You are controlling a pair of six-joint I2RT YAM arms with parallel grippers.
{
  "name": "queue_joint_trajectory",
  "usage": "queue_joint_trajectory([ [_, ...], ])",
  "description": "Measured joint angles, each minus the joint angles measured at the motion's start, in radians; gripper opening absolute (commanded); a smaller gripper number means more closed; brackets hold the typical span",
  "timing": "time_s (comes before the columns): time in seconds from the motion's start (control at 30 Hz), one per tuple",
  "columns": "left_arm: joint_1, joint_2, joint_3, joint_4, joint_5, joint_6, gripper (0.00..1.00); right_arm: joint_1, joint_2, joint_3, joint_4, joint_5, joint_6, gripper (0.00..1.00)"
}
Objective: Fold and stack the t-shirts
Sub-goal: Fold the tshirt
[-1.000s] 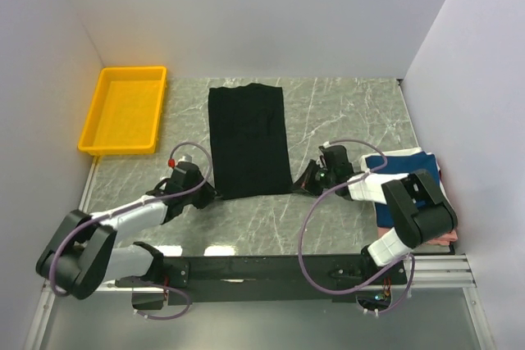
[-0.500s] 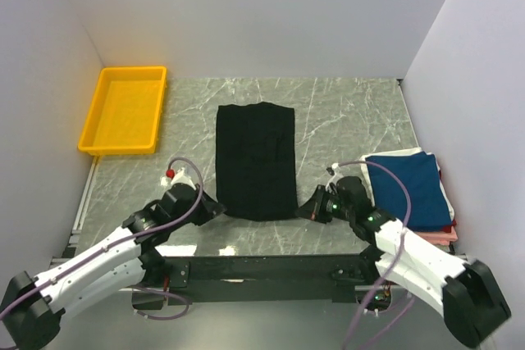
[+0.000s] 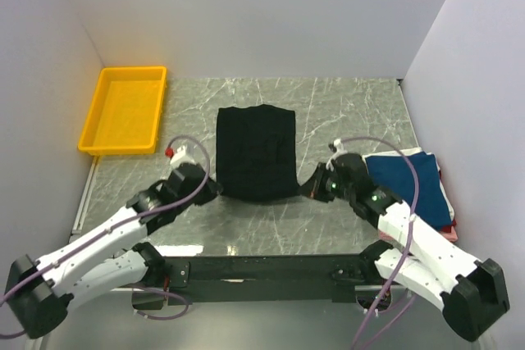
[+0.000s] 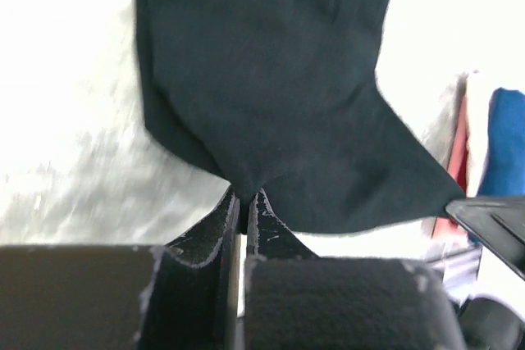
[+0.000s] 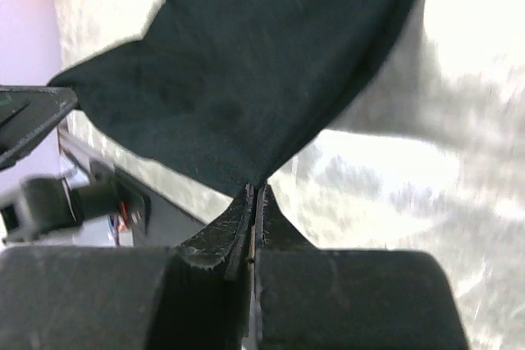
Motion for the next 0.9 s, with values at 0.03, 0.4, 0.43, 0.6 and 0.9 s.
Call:
queue_joint_trajectory([
  [0.03, 0.016, 0.033, 0.033, 0.004, -0.002, 0.019, 0.0, -0.007, 0.019, 0.035, -0.008, 0.008, -0.011, 0.0],
  [0.4, 0.343, 0.475, 0.427, 0.089, 0.158, 0.226, 0.0, -0.174, 0.464, 0.519, -0.06, -0.045, -0.127, 0.0],
  [0.43, 0.358, 0.525, 0.463, 0.095, 0.167, 0.236, 0.0, -0.191, 0.517, 0.567, -0.062, -0.055, -0.13, 0.0],
  [0.6, 0.428, 0.792, 0.681, 0.101, 0.208, 0.281, 0.0, -0.264, 0.79, 0.797, -0.055, -0.12, -0.136, 0.0],
  [0.9, 0.513, 1.252, 1.121, 0.104, 0.289, 0.332, 0.0, -0.352, 1.244, 1.198, -0.054, -0.223, -0.113, 0.0],
])
